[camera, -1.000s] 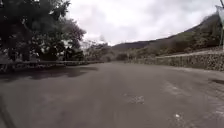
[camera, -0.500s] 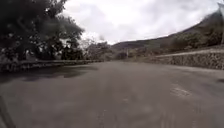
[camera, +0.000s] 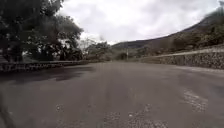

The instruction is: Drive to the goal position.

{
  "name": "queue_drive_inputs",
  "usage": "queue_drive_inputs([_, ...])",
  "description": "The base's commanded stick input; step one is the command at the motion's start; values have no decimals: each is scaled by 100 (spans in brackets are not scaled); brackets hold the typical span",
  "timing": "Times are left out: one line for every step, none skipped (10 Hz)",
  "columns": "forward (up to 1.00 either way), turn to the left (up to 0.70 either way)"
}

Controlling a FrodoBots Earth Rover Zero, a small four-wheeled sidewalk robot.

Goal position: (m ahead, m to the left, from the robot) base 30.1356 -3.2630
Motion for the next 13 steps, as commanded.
queue_drive_inputs([70,0])
queue_drive_inputs([70,0])
queue_drive_inputs([70,0])
queue_drive_inputs([70,0])
queue_drive_inputs([70,0])
queue_drive_inputs([70,0])
queue_drive_inputs([70,0])
queue_drive_inputs([70,0])
queue_drive_inputs([70,0])
queue_drive_inputs([70,0])
queue_drive_inputs([70,0])
queue_drive_inputs([70,0])
queue_drive_inputs([70,0])
